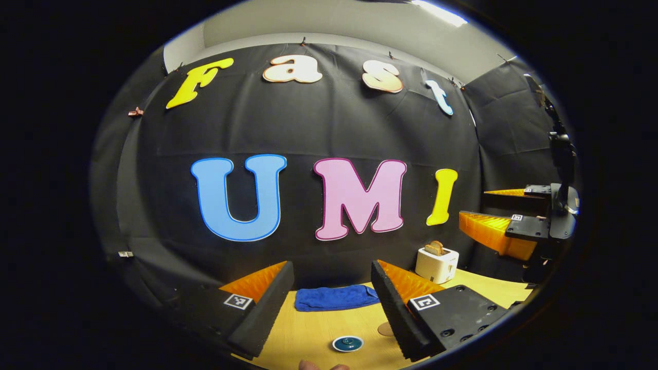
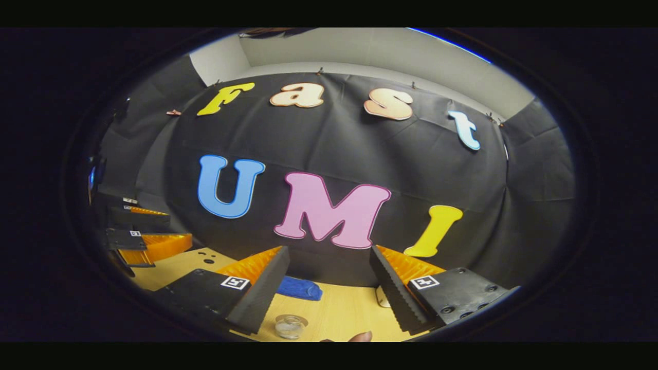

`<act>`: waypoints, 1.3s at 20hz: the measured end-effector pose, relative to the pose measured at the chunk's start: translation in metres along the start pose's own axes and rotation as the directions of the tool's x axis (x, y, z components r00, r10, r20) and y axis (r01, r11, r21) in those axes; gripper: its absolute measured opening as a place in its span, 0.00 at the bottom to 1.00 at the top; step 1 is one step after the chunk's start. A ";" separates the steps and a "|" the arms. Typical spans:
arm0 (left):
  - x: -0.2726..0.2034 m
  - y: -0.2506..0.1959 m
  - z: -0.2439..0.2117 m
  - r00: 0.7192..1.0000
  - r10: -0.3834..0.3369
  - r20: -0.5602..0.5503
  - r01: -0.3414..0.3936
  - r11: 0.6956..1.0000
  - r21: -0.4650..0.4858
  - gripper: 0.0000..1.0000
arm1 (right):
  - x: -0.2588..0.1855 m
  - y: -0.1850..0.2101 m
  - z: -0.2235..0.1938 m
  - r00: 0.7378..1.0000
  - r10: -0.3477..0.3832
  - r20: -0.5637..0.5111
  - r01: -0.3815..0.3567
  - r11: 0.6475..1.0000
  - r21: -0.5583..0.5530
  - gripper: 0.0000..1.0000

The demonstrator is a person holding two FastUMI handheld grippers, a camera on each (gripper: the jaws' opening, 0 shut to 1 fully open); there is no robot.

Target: Open the teacup lid with one hand, grasp the water bottle and pour water into the teacup with the other hand; after pouring, place the water bottle on the coaster and then close the teacup lid.

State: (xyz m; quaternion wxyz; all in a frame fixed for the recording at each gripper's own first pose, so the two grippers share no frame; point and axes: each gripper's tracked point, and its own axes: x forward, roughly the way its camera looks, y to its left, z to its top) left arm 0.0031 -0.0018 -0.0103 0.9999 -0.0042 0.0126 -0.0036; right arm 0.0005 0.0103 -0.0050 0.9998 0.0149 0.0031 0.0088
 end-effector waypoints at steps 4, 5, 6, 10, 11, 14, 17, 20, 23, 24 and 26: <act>0.006 -0.004 -0.015 1.000 -0.010 -0.015 0.010 1.000 0.018 0.95 | -0.002 0.009 -0.019 1.000 0.021 -0.018 -0.020 0.999 0.039 0.96; 0.009 -0.006 -0.023 1.000 -0.014 -0.021 0.015 1.000 0.024 0.95 | -0.003 0.010 -0.031 0.999 0.025 -0.029 -0.024 0.999 0.047 0.96; 0.011 -0.008 -0.030 0.999 -0.017 -0.030 0.017 0.999 0.028 0.95 | -0.006 0.012 -0.041 0.999 0.030 -0.040 -0.027 0.998 0.054 0.97; 0.021 -0.016 -0.083 0.997 -0.028 -0.076 0.030 0.999 0.033 0.96 | -0.014 0.027 -0.079 0.994 0.062 -0.086 -0.058 0.997 0.048 0.97; 0.026 -0.018 -0.098 0.996 -0.031 -0.082 0.035 0.999 0.038 0.96 | -0.017 0.031 -0.087 0.993 0.073 -0.090 -0.070 0.997 0.037 0.96; 0.043 -0.020 -0.147 0.994 -0.037 -0.103 0.042 0.998 0.053 0.97 | -0.025 0.041 -0.113 0.989 0.102 -0.105 -0.101 0.995 0.009 0.96; 0.059 -0.023 -0.203 0.989 -0.031 -0.146 0.036 0.999 0.033 0.97 | -0.028 0.053 -0.142 0.982 0.134 -0.130 -0.132 0.991 0.022 0.98; 0.076 -0.027 -0.252 0.983 -0.024 -0.183 0.026 1.000 0.004 0.96 | -0.025 0.067 -0.169 0.976 0.168 -0.140 -0.164 0.986 0.040 0.98; 0.087 -0.036 -0.294 0.975 -0.023 -0.219 0.023 1.000 -0.003 0.94 | -0.022 0.072 -0.198 0.970 0.190 -0.150 -0.185 0.982 0.045 0.98; 0.089 -0.037 -0.304 0.973 -0.022 -0.228 0.023 1.000 -0.001 0.94 | -0.022 0.074 -0.210 0.968 0.194 -0.160 -0.188 0.981 0.053 0.98; 0.093 -0.039 -0.324 0.969 -0.034 -0.246 0.033 0.999 -0.006 0.96 | -0.021 0.074 -0.229 0.964 0.198 -0.180 -0.189 0.980 0.061 0.96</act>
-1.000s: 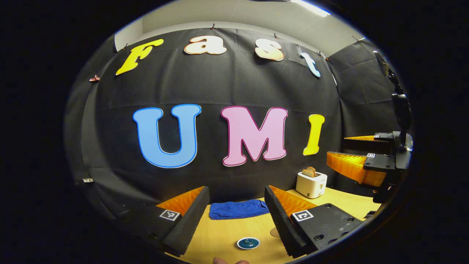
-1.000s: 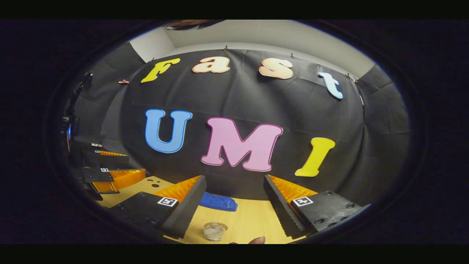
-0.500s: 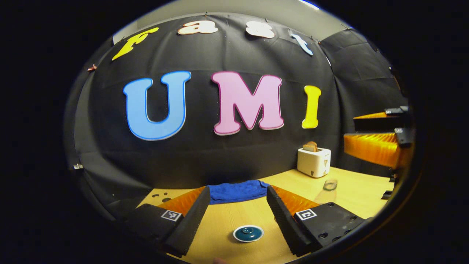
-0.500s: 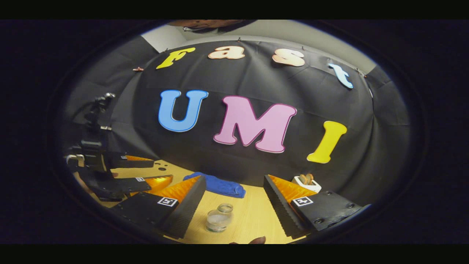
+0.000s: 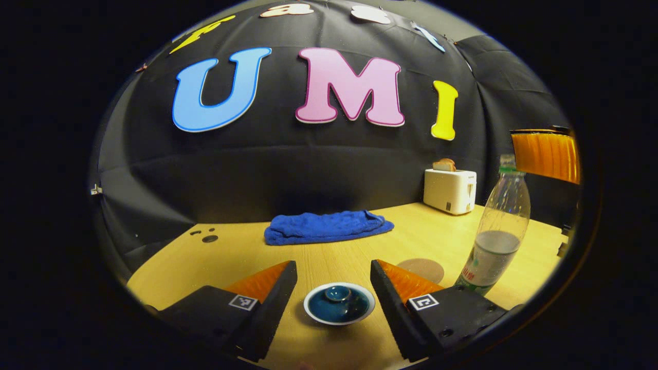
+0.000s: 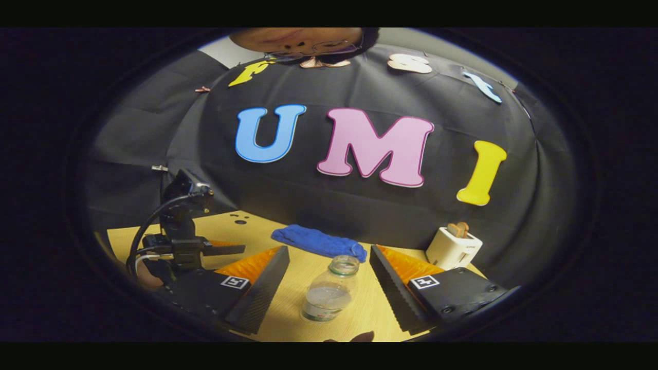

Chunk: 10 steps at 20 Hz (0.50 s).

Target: Open the teacup lid with one hand, grasp the water bottle and pour water into the teacup with the other hand; after pouring, place the water bottle on the coaster and then close the teacup lid.

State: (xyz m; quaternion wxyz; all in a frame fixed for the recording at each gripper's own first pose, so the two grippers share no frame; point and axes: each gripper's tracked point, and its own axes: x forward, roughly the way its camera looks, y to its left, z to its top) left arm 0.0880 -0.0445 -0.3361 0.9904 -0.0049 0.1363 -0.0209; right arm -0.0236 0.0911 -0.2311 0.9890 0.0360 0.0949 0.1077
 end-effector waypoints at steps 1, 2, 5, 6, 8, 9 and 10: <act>0.004 -0.001 -0.008 1.000 -0.005 -0.009 0.005 1.000 -0.005 0.89 | 0.002 -0.001 -0.008 1.000 -0.001 -0.006 0.001 1.000 -0.001 0.96; 0.007 0.000 -0.013 1.000 -0.001 -0.021 0.001 1.000 -0.010 0.88 | 0.005 -0.002 -0.015 1.000 -0.002 -0.012 0.002 1.000 -0.003 0.98; 0.010 0.001 -0.019 0.999 0.002 -0.036 -0.002 1.000 -0.003 0.77 | 0.011 -0.001 -0.040 0.998 0.007 -0.061 -0.006 1.000 0.018 0.98; 0.011 -0.001 -0.018 0.999 -0.007 -0.038 0.007 1.000 0.000 0.76 | 0.013 -0.002 -0.044 0.998 0.008 -0.068 -0.006 1.000 0.027 0.98; 0.013 -0.005 -0.022 0.998 -0.015 -0.053 0.016 1.000 0.017 0.75 | 0.014 -0.004 -0.051 0.997 0.009 -0.083 -0.005 0.999 0.043 0.98; 0.014 -0.005 -0.023 0.998 -0.013 -0.059 0.014 1.000 0.024 0.63 | 0.015 -0.006 -0.053 0.996 0.007 -0.087 -0.003 0.999 0.045 0.98; 0.014 -0.006 -0.023 0.998 -0.008 -0.064 0.010 0.999 0.034 0.59 | 0.016 -0.008 -0.055 0.996 0.005 -0.090 -0.001 0.999 0.046 0.98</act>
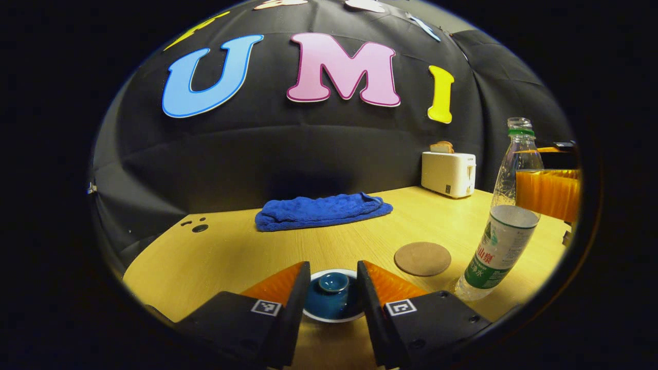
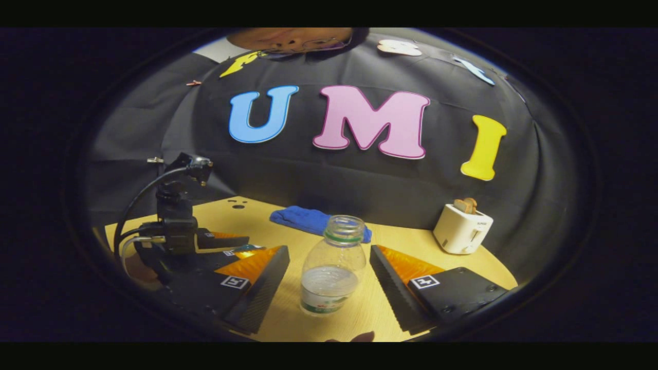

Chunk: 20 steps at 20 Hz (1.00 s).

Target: Open the teacup lid with one hand, grasp the water bottle and pour water into the teacup with the other hand; after pouring, place the water bottle on the coaster and then close the teacup lid.

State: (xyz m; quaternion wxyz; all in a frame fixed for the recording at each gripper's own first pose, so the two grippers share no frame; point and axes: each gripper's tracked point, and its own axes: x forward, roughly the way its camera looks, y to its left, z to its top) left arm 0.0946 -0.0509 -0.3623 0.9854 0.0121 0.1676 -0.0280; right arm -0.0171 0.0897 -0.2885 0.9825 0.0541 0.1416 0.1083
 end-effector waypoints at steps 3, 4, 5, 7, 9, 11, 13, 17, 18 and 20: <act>-0.002 0.000 0.000 1.000 0.029 -0.001 -0.029 0.999 0.022 0.47 | 0.002 -0.003 -0.009 1.000 0.000 -0.005 0.000 1.000 0.013 0.98; -0.003 0.000 0.001 0.999 0.041 0.008 -0.041 0.999 0.025 0.39 | 0.002 -0.004 -0.012 1.000 -0.003 -0.008 0.003 1.000 0.019 0.98; -0.002 -0.001 -0.001 0.999 0.045 0.010 -0.046 0.999 0.030 0.31 | 0.003 -0.005 -0.015 1.000 -0.005 -0.011 0.005 1.000 0.025 0.98; -0.004 -0.001 0.003 0.999 0.041 0.025 -0.042 0.999 0.018 0.34 | 0.002 -0.007 -0.022 1.000 -0.011 -0.014 0.011 0.999 0.038 0.98; -0.007 0.000 0.012 0.998 0.043 0.053 -0.043 0.999 0.009 0.33 | 0.003 -0.007 -0.028 1.000 -0.015 -0.014 0.016 0.999 0.045 0.98; -0.010 0.004 0.024 0.996 0.041 0.078 -0.041 0.999 0.010 0.37 | 0.004 -0.007 -0.033 1.000 -0.017 -0.010 0.017 0.999 0.044 0.98; -0.013 0.007 0.034 0.995 0.044 0.088 -0.044 0.999 -0.003 0.33 | 0.007 -0.005 -0.041 1.000 -0.011 -0.014 0.012 0.998 0.058 0.98; -0.022 0.022 0.047 0.992 0.071 0.106 -0.070 0.997 -0.007 0.33 | 0.015 -0.003 -0.058 0.999 -0.019 -0.030 0.022 0.994 0.103 0.98; -0.024 0.026 0.050 0.991 0.079 0.107 -0.078 0.997 -0.012 0.33 | 0.016 -0.004 -0.063 0.999 -0.023 -0.038 0.027 0.993 0.112 0.98; -0.026 0.033 0.054 0.989 0.092 0.112 -0.090 0.996 -0.022 0.33 | 0.020 -0.004 -0.066 0.999 -0.024 -0.046 0.030 0.991 0.133 0.98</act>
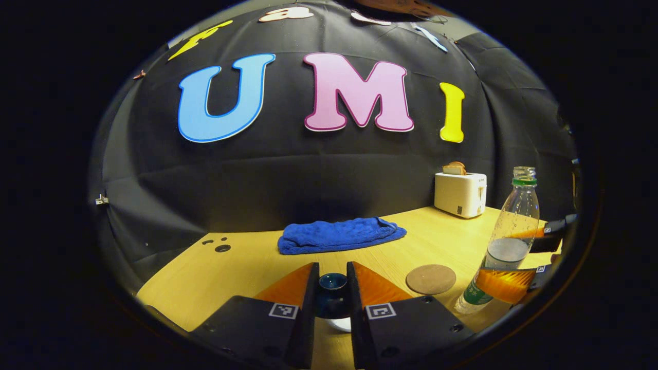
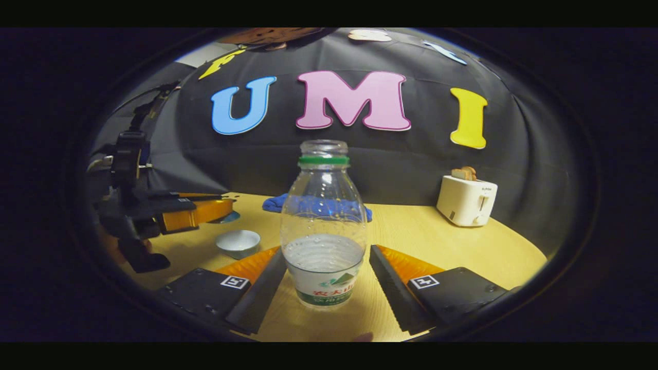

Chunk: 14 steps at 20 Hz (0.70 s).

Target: Open the teacup lid with one hand, grasp the water bottle and pour water into the teacup with the other hand; after pouring, place the water bottle on the coaster and then close the teacup lid.

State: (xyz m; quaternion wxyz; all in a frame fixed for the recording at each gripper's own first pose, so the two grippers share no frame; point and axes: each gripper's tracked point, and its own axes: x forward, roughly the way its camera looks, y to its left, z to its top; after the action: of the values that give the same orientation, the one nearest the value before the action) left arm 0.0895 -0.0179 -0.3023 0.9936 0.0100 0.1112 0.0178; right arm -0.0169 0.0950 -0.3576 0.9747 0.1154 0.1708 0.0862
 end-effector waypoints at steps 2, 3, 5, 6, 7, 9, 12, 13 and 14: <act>0.000 0.006 -0.002 1.000 0.016 -0.001 -0.016 1.000 0.002 0.33 | 0.003 -0.006 0.004 1.000 -0.016 -0.010 0.016 1.000 0.024 0.90; -0.002 0.009 -0.002 1.000 0.021 -0.002 -0.021 1.000 0.000 0.33 | 0.007 -0.006 0.001 0.999 -0.022 -0.026 0.022 1.000 0.019 0.82; -0.003 0.016 -0.003 0.999 0.036 -0.004 -0.036 0.999 -0.005 0.29 | 0.011 -0.016 0.010 0.997 -0.067 -0.028 0.066 0.997 -0.037 0.76; -0.003 0.019 -0.003 0.999 0.042 -0.004 -0.042 0.999 -0.009 0.29 | 0.014 -0.021 0.016 0.995 -0.098 -0.022 0.096 0.992 -0.076 0.76; -0.005 0.022 -0.003 0.999 0.049 -0.004 -0.049 0.999 -0.010 0.29 | 0.015 -0.028 0.021 0.991 -0.135 -0.024 0.131 0.984 -0.124 0.75; -0.008 0.030 -0.003 0.998 0.063 -0.003 -0.063 0.998 -0.010 0.33 | 0.018 -0.039 0.034 0.980 -0.200 -0.005 0.194 0.955 -0.223 0.75; -0.012 0.043 0.004 0.996 0.084 0.019 -0.083 0.996 -0.018 0.33 | 0.025 -0.040 0.049 0.973 -0.230 0.022 0.223 0.909 -0.351 0.75; -0.014 0.048 0.003 0.996 0.092 0.021 -0.092 0.996 -0.021 0.33 | 0.031 -0.039 0.051 0.973 -0.228 0.025 0.220 0.891 -0.397 0.75; -0.016 0.052 0.004 0.995 0.100 0.022 -0.099 0.995 -0.024 0.33 | 0.032 -0.038 0.053 0.973 -0.230 0.027 0.218 0.869 -0.443 0.74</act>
State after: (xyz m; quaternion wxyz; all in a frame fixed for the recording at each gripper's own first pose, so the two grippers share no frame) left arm 0.0730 0.0333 -0.2932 0.9927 0.0042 0.0988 0.0684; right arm 0.0368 0.0547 -0.3285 0.9763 -0.1312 0.1718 0.0105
